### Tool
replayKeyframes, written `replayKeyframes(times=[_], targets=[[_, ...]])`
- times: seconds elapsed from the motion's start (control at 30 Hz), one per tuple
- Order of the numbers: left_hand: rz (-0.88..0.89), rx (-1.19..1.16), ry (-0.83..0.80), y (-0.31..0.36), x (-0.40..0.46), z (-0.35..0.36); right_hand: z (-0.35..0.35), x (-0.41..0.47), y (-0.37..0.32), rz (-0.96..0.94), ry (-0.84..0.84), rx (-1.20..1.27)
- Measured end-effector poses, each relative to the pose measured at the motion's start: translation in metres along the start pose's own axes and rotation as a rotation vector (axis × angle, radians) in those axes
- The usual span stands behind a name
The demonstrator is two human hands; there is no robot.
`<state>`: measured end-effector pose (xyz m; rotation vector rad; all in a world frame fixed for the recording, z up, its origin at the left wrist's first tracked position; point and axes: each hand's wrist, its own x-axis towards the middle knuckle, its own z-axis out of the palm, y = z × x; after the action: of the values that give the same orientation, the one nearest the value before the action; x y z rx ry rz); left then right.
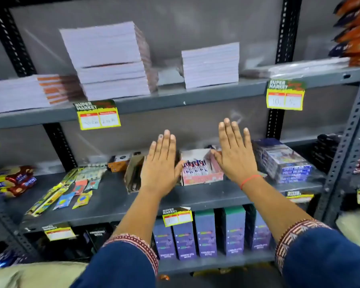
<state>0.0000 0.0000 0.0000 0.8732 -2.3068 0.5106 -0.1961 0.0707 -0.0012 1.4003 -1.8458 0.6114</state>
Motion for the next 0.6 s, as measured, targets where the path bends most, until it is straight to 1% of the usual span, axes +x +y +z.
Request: replayKeyframes(times=[0.07,0.1,0.13,0.17,0.2,0.23,0.27,0.3,0.33,0.43,0.47,0.53,0.6], targets=[[0.005,-0.045,-0.070,0.009,-0.009,0.023,0.019,-0.012,0.004,0.022,-0.041,0.026],[0.019,-0.057,-0.140,0.013,-0.017,0.042,0.035,-0.021,0.009,0.025,-0.081,0.025],[0.005,-0.055,-0.215,0.019,-0.028,0.058,0.048,-0.032,0.013,0.053,-0.140,0.017],[0.012,-0.055,-0.253,0.022,-0.034,0.075,0.067,-0.038,0.021,0.061,-0.172,0.013],[0.019,-0.060,-0.332,0.025,-0.034,0.084,0.078,-0.042,0.027,0.074,-0.255,0.000],[0.052,-0.032,-0.370,0.027,-0.035,0.094,0.089,-0.046,0.033,0.092,-0.310,-0.017],[0.116,0.021,-0.439,0.030,-0.034,0.104,0.097,-0.047,0.038,0.115,-0.395,-0.009],[0.206,0.056,-0.465,0.032,-0.034,0.115,0.107,-0.049,0.043,0.129,-0.434,0.014],[0.259,0.056,-0.500,0.035,-0.031,0.127,0.116,-0.047,0.049,0.160,-0.508,0.043],[0.328,0.038,-0.578,0.046,-0.019,0.154,0.137,-0.041,0.062,0.181,-0.597,0.049],[0.332,0.039,-0.599,0.048,-0.017,0.161,0.142,-0.038,0.066,0.204,-0.589,0.042],[0.328,0.021,-0.664,0.047,-0.017,0.177,0.149,-0.032,0.077,0.309,-0.597,0.036],[0.307,-0.023,-0.725,0.041,-0.023,0.191,0.156,-0.026,0.086,0.446,-0.641,0.034]])
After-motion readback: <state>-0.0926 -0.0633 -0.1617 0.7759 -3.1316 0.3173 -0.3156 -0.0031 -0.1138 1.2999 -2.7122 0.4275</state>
